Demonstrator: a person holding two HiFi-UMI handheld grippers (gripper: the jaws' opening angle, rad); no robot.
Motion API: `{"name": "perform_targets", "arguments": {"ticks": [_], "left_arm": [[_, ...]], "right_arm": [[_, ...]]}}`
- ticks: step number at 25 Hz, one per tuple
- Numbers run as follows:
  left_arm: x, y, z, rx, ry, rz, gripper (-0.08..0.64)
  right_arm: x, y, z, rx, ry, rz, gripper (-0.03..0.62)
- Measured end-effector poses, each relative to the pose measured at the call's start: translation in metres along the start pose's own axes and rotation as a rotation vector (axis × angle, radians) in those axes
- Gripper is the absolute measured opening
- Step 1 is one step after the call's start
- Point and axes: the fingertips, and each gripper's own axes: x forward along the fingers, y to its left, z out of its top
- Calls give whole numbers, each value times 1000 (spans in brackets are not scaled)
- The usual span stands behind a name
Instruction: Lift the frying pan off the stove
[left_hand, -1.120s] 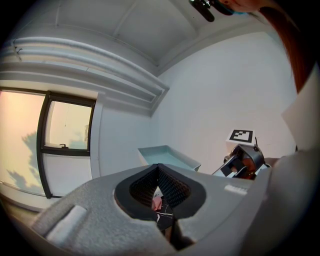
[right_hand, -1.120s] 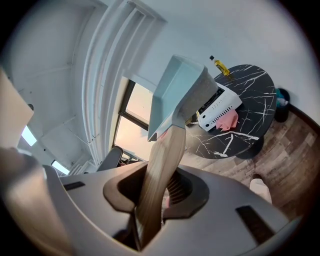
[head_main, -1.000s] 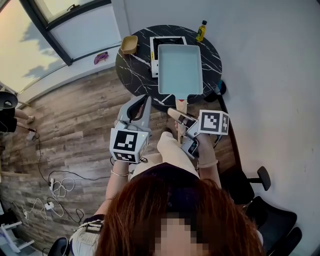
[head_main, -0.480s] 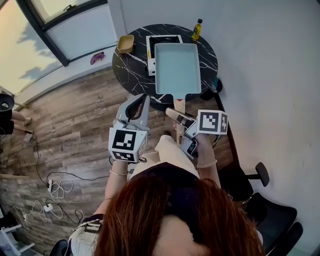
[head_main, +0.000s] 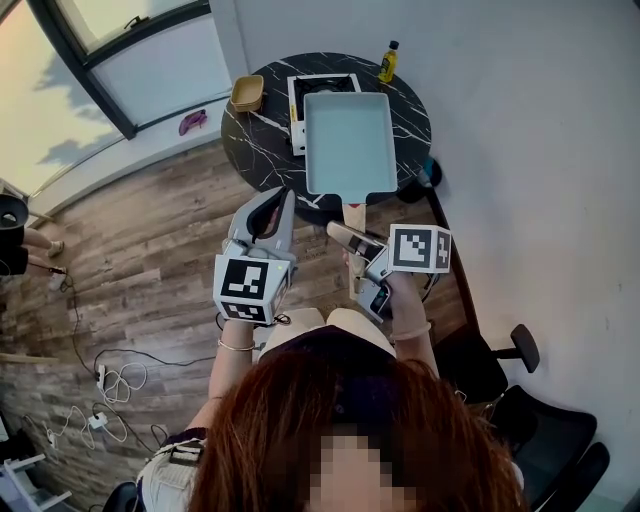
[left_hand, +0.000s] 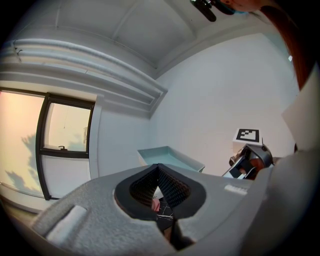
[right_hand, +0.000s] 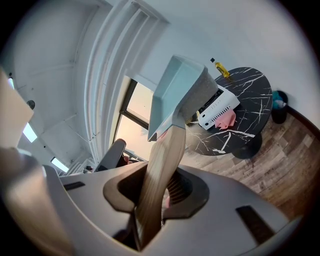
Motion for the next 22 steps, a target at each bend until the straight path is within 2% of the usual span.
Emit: {"name": "perform_targets", "arguments": {"ticks": [22], "left_arm": [[-10,-35,7,-12,18,88,12]], "right_arm": [[-43,5,-10,-20,60,38,100]]}}
